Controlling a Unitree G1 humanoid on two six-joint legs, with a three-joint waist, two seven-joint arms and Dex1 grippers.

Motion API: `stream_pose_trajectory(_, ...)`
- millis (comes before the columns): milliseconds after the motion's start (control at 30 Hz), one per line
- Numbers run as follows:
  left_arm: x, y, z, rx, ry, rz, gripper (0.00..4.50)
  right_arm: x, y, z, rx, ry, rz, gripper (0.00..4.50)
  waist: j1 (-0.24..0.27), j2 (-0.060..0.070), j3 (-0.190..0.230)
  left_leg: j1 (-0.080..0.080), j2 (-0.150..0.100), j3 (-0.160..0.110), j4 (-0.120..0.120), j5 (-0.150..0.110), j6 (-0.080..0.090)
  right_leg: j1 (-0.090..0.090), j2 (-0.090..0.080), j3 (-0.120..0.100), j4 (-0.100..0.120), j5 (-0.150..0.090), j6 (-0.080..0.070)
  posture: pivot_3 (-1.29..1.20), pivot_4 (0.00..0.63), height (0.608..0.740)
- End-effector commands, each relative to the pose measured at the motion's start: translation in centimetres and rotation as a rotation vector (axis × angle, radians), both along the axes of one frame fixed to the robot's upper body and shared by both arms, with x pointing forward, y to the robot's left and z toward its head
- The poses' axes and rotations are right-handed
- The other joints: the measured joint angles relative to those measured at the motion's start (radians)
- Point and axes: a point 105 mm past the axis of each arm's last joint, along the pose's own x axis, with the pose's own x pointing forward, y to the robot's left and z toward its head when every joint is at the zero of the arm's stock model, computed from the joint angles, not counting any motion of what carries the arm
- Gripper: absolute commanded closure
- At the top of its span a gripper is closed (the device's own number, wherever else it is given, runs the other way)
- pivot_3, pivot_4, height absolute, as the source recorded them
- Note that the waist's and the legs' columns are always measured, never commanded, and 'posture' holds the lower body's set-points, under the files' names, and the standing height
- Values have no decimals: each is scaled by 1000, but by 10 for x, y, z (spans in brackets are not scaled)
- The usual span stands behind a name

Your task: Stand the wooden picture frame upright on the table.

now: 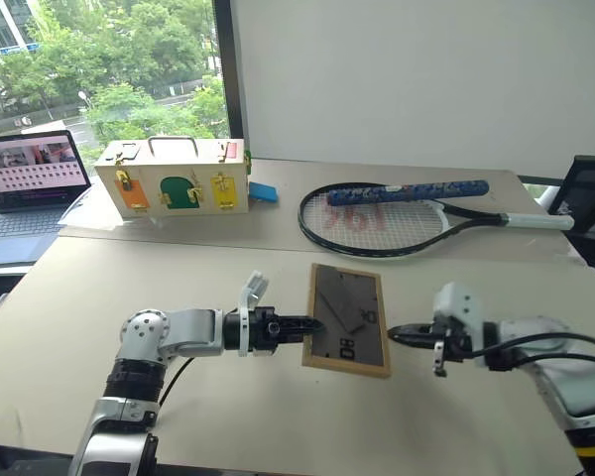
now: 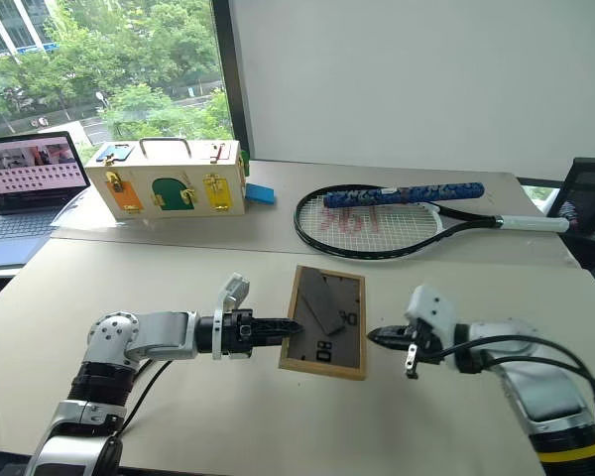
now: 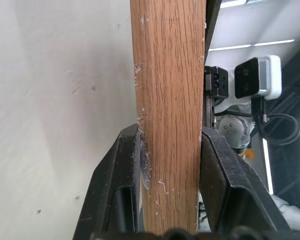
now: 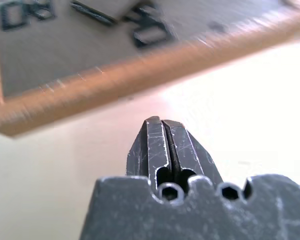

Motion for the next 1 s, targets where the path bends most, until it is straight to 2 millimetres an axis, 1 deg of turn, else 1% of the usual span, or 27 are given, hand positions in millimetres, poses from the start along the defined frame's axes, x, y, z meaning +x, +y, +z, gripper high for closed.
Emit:
stream_pose_trajectory(33, 0, -4, 27, -132, -51, -14, 3367, 6, -7, 43, 121, -76, -21, 4500, 0, 0, 0, 0, 0, 0, 0, 0, 0, 0, 0, 0, 0, 0, 0, 0, 150, 722)
stream_pose_trajectory(100, -5, -5, 28, -134, -69, -40, 3367, 8, -3, 70, 226, -94, -3, 4500, -4, 1, 0, 0, 0, 0, 0, 0, 0, -1, 0, 0, 0, 0, 0, 0, 150, 722)
stream_pose_trajectory(133, -7, -5, 27, -123, -71, -47, 3367, 7, 0, 80, 263, -90, 16, 4500, -8, 2, 1, 0, 0, 0, 0, 0, 0, -1, 0, 0, 1, 0, 0, 0, 150, 722)
stream_pose_trajectory(167, -9, -5, 26, -108, -74, -56, 3367, 5, 5, 87, 287, -85, 38, 4500, -9, 2, 1, -1, 0, 0, 0, 0, 0, -3, 0, 1, 1, 1, -2, 0, 150, 722)
stream_pose_trajectory(200, -10, -5, 24, -93, -73, -63, 3367, 7, 14, 94, 304, -82, 67, 4500, -9, 2, 1, -2, 0, 0, 0, 0, 0, -4, 0, 1, 1, 3, -5, 0, 150, 722)
stream_pose_trajectory(300, -12, -5, 23, -70, -78, -79, 3367, 15, 33, 104, 349, -62, 80, 4500, -16, 2, 1, -3, 0, 0, -1, 0, 0, -5, 1, 1, 2, 3, -6, 0, 150, 722)
stream_pose_trajectory(333, -12, -5, 23, -67, -80, -80, 3367, 18, 39, 103, 364, -37, 88, 4500, -15, 2, 1, -3, 0, 0, -1, 0, 0, -5, 1, 1, 1, 3, -6, 0, 150, 722)
stream_pose_trajectory(400, -11, -5, 24, -56, -85, -81, 3367, 16, 48, 99, 390, 53, 124, 4500, -16, 2, 1, -3, 0, 0, -1, 0, 0, -5, 1, 1, 1, 3, -6, 0, 150, 722)
stream_pose_trajectory(467, -10, -4, 24, -39, -88, -74, 3368, 10, 56, 89, 362, 134, 170, 3903, -10, 2, 1, -4, 0, 0, -1, 1, 0, -6, 1, 1, 1, 3, -6, 0, 150, 722)
stream_pose_trajectory(500, -9, -4, 24, -34, -88, -71, 3368, 8, 58, 86, 354, 157, 180, 3700, -8, 2, 2, -5, 0, 0, -1, 1, 0, -6, 1, 1, 1, 3, -6, 0, 150, 722)
stream_pose_trajectory(533, -8, -4, 23, -26, -86, -64, 3368, 9, 61, 83, 345, 175, 183, 3403, -7, 2, 2, -5, 0, 0, -1, 1, 0, -7, 1, 1, 1, 3, -6, 0, 150, 722)
stream_pose_trajectory(633, -5, -7, 20, -20, -73, -51, 3368, 22, 66, 72, 302, 163, 155, 2354, -6, 2, 2, -6, 0, 0, -1, 1, 0, -8, 1, 1, 1, 4, -6, 0, 150, 722)
stream_pose_trajectory(733, -8, -10, 21, -28, -80, -63, 3368, 39, 68, 62, 262, 112, 105, 1308, -6, 2, 2, -6, 0, 0, 0, 1, -1, -8, 1, 1, 2, 3, -6, 0, 150, 722)
stream_pose_trajectory(767, -8, -11, 21, -30, -81, -63, 3368, 40, 71, 57, 252, 127, 110, 1055, -6, 2, 2, -6, 0, 0, 0, 1, -1, -8, 1, 1, 2, 4, -6, 0, 150, 722)
stream_pose_trajectory(800, -8, -12, 21, -31, -81, -63, 3368, 40, 72, 54, 246, 140, 116, 1055, -6, 2, 2, -6, 0, 0, 0, 1, -1, -8, 1, 1, 2, 4, -6, 0, 150, 722)
stream_pose_trajectory(900, -6, -12, 19, -20, -75, -47, 3368, 31, 82, 45, 213, 207, 182, 1055, -6, 2, 2, -6, 0, 0, -1, 1, -1, -9, 1, 1, 2, 4, -6, 0, 150, 722)
stream_pose_trajectory(1000, -4, -12, 18, -15, -74, -40, 3368, 22, 91, 47, 230, 234, 249, 1055, -6, 2, 2, -7, 0, 0, -1, 1, -1, -9, 1, 1, 2, 4, -6, 0, 150, 722)
